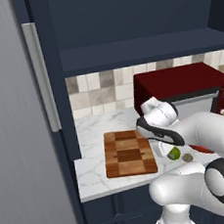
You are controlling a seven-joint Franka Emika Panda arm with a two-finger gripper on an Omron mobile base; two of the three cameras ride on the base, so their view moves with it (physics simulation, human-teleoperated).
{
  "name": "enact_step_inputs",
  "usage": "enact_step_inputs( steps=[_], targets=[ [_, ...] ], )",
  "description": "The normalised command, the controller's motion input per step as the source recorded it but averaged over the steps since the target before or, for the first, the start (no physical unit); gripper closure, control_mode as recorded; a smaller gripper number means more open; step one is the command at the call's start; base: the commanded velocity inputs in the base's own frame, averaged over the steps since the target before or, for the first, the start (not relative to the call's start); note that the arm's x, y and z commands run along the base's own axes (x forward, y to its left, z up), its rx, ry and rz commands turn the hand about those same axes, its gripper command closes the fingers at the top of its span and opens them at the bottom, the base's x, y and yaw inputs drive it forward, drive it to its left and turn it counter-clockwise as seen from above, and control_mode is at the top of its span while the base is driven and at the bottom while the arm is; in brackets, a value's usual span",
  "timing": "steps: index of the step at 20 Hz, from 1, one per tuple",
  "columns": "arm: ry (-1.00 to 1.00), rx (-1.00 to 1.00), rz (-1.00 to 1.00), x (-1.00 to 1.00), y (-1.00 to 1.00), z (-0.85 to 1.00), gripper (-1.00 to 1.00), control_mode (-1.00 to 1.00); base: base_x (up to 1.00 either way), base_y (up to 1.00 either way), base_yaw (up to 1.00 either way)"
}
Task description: Open the cabinet. Place the bowl and condiment on the counter. Then place the lime and garlic on the cutting board.
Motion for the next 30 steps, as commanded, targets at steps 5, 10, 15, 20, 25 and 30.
enact_step_inputs(
  steps=[5,10,15,20,25,30],
  targets=[
    [0.0,0.0,0.03,0.09,0.0,-0.14,-1.0,-1.0,0.0,0.0,0.0],
    [0.0,0.0,0.01,0.1,0.0,-0.06,-1.0,-1.0,0.0,0.0,0.0],
    [0.0,0.0,0.0,0.09,-0.03,-0.04,-1.0,-1.0,0.0,0.0,0.0],
    [0.0,0.0,0.0,0.07,-0.06,-0.05,-1.0,-1.0,0.0,0.0,0.0],
    [0.0,0.0,0.0,0.06,-0.04,-0.04,-1.0,-1.0,0.0,0.0,0.0],
    [0.0,0.0,0.0,0.07,-0.02,-0.04,-1.0,-1.0,0.0,0.0,0.0]
  ],
)
